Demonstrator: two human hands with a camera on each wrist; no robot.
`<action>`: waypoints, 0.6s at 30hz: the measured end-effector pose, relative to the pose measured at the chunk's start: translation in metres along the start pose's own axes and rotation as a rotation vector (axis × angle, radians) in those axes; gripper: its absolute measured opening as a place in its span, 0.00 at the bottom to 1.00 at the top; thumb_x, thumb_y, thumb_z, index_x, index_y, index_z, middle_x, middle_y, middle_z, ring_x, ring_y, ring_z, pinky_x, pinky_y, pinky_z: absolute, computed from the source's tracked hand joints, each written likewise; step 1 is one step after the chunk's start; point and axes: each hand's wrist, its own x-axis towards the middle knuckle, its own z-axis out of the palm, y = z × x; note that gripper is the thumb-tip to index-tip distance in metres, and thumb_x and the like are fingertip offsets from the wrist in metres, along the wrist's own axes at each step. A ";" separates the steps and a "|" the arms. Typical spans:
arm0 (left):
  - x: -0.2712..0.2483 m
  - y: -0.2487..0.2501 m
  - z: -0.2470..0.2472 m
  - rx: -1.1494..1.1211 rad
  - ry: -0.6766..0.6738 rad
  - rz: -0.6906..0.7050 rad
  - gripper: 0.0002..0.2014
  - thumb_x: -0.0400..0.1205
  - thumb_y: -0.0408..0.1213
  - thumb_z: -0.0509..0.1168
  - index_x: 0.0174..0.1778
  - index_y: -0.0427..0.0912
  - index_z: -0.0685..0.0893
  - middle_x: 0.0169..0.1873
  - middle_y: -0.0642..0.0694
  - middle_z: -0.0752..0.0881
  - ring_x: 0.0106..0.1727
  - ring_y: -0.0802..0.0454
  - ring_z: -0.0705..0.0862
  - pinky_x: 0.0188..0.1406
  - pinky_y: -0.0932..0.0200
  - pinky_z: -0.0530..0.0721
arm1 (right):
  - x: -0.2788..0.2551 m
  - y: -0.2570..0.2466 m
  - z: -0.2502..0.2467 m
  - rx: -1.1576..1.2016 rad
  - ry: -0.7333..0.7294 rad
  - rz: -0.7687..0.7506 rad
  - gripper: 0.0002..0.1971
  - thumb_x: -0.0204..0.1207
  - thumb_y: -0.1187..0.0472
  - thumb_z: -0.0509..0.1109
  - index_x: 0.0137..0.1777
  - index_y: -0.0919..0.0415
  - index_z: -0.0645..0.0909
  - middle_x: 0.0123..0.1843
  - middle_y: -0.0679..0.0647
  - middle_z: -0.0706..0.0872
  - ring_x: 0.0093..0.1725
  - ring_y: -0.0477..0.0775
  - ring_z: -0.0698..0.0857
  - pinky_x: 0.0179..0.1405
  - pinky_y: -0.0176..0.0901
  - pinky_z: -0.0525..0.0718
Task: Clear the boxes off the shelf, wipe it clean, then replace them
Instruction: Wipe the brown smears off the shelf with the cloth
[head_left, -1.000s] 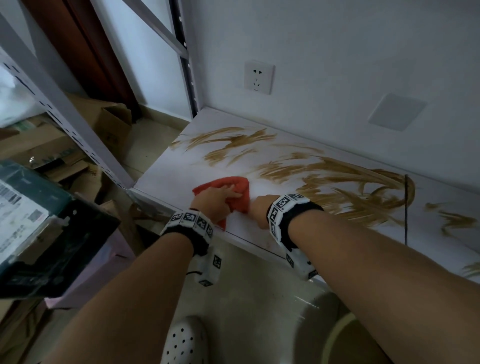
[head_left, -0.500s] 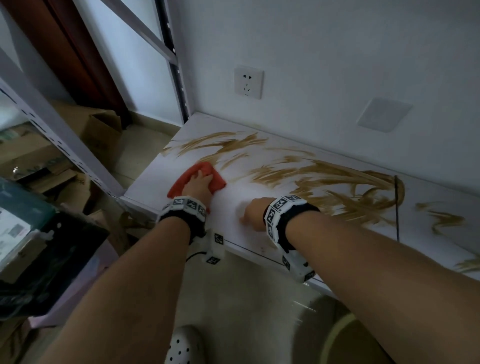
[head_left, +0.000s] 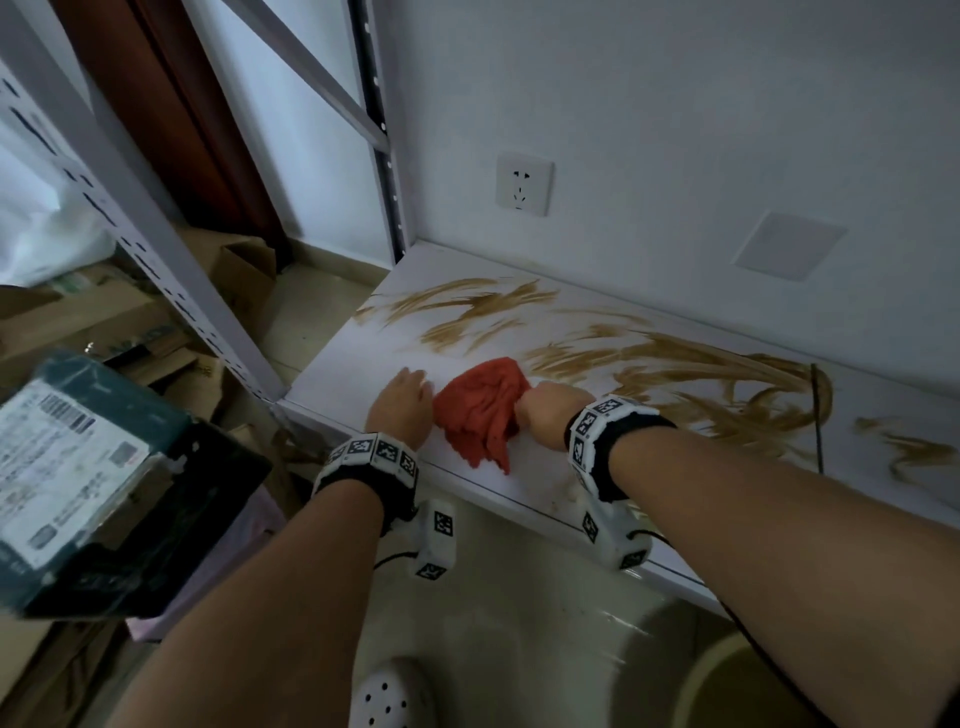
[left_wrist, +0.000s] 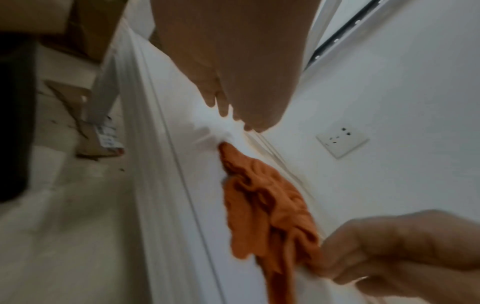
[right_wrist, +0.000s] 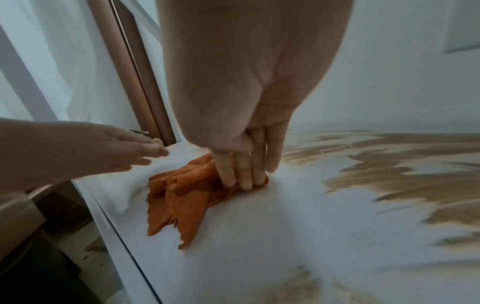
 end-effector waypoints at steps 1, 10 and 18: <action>0.001 -0.012 0.000 0.088 -0.021 -0.068 0.17 0.87 0.33 0.50 0.67 0.32 0.76 0.68 0.37 0.76 0.71 0.42 0.73 0.71 0.53 0.70 | 0.002 -0.003 -0.003 0.003 0.042 0.009 0.14 0.80 0.68 0.56 0.61 0.64 0.78 0.59 0.63 0.82 0.49 0.61 0.81 0.45 0.47 0.77; 0.003 -0.013 -0.007 0.257 -0.172 -0.281 0.16 0.80 0.36 0.57 0.58 0.36 0.84 0.58 0.38 0.83 0.58 0.42 0.83 0.60 0.48 0.84 | 0.048 -0.026 0.004 0.132 0.066 0.047 0.31 0.82 0.41 0.54 0.80 0.56 0.58 0.76 0.66 0.65 0.67 0.67 0.77 0.62 0.55 0.79; 0.016 -0.014 -0.021 0.276 -0.193 -0.240 0.12 0.81 0.35 0.58 0.53 0.37 0.85 0.55 0.39 0.86 0.54 0.41 0.85 0.46 0.57 0.79 | 0.085 -0.046 0.007 0.078 0.047 0.019 0.38 0.74 0.36 0.63 0.77 0.60 0.63 0.80 0.68 0.56 0.76 0.69 0.63 0.73 0.62 0.70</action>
